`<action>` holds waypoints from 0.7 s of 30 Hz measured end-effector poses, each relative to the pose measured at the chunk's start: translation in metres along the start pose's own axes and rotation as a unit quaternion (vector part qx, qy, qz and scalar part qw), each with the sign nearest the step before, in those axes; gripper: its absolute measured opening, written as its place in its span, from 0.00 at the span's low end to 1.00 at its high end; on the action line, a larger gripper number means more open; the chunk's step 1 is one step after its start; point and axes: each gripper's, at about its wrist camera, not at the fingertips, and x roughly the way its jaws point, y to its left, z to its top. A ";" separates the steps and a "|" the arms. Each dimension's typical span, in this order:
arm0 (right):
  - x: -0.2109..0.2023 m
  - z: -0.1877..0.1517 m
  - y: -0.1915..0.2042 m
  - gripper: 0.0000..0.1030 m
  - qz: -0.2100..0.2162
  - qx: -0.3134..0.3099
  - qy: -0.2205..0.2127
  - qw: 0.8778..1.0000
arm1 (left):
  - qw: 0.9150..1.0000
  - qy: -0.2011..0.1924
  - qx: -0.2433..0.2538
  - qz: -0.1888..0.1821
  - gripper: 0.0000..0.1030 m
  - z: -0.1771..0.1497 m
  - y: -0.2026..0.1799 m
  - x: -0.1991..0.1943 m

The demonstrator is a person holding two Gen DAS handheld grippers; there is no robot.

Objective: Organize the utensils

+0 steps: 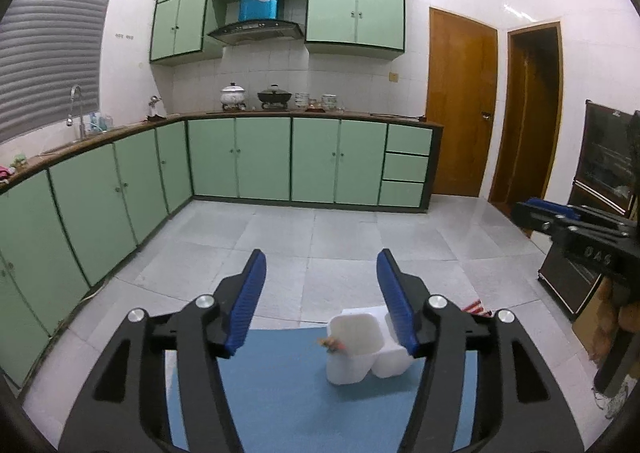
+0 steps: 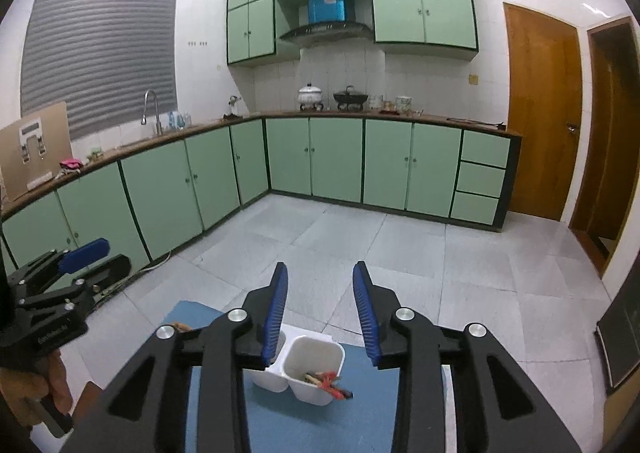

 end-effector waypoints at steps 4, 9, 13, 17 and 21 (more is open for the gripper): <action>-0.040 -0.005 0.008 0.42 0.006 0.002 -0.011 1.000 | 1.000 0.010 -0.003 0.004 0.58 -0.006 0.012 -0.039; -0.102 -0.036 0.026 0.53 0.016 -0.009 -0.025 1.000 | 1.000 0.011 -0.011 0.019 0.62 -0.023 0.019 -0.097; -0.146 -0.072 0.044 0.60 0.021 -0.018 -0.033 0.999 | 1.000 0.007 -0.017 0.021 0.67 -0.053 0.014 -0.155; -0.190 -0.115 0.067 0.65 0.023 -0.034 -0.031 0.999 | 1.000 0.011 -0.019 0.013 0.73 -0.084 0.004 -0.207; -0.235 -0.150 0.083 0.73 0.022 -0.031 -0.032 0.999 | 1.000 0.012 -0.017 0.014 0.80 -0.112 -0.009 -0.249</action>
